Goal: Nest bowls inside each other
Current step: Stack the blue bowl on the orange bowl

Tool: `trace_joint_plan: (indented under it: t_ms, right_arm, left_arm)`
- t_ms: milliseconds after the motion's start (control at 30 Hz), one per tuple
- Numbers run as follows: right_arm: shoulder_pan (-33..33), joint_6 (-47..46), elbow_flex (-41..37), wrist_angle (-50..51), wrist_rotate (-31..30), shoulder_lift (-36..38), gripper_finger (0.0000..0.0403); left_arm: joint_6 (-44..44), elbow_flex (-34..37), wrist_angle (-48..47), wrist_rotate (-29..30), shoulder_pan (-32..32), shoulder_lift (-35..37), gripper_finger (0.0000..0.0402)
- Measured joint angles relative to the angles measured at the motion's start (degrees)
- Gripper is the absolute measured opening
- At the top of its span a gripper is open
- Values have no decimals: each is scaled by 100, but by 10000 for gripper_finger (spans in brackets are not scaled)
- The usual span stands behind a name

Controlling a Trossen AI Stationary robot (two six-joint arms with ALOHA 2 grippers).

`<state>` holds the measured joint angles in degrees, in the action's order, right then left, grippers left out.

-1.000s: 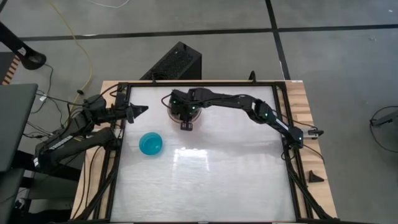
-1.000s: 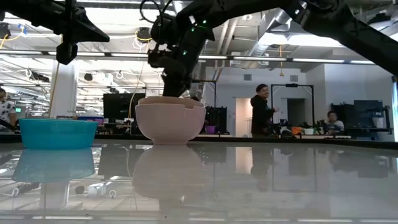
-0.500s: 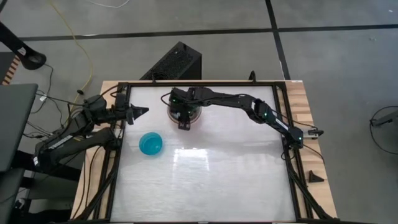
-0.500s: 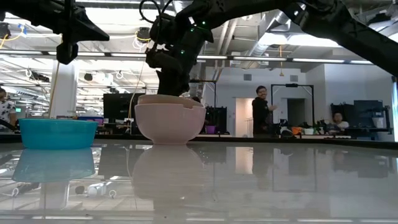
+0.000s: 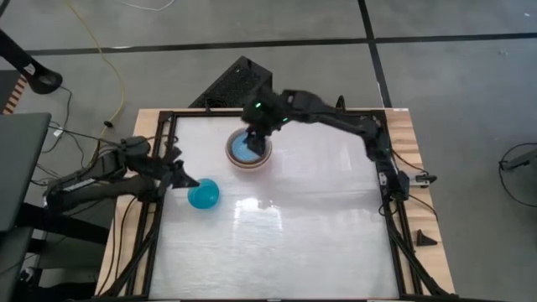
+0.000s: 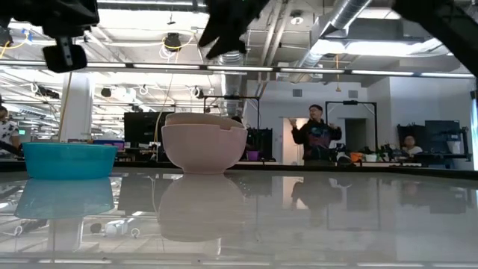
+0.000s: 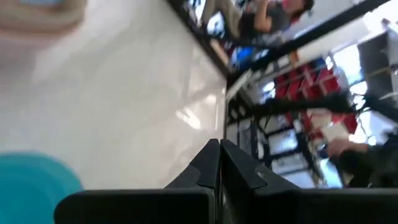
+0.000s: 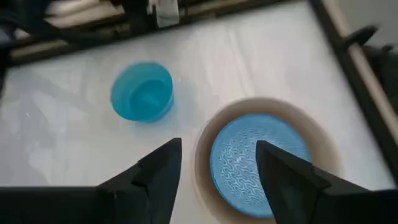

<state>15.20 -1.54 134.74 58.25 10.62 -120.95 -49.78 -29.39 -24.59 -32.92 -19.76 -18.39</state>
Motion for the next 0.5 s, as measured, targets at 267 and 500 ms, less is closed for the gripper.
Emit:
trace_joint_plan:
  t_ms: [267,500]
  right_arm:
    - [57,-159,0,805,-578,840,216]
    - [-72,-316,0,1362,-1022,1221,206]
  left_arm:
    - [692,0,-471,1252,1417,-479,18]
    - [1316,0,-466,2359,2301,-1799,103]
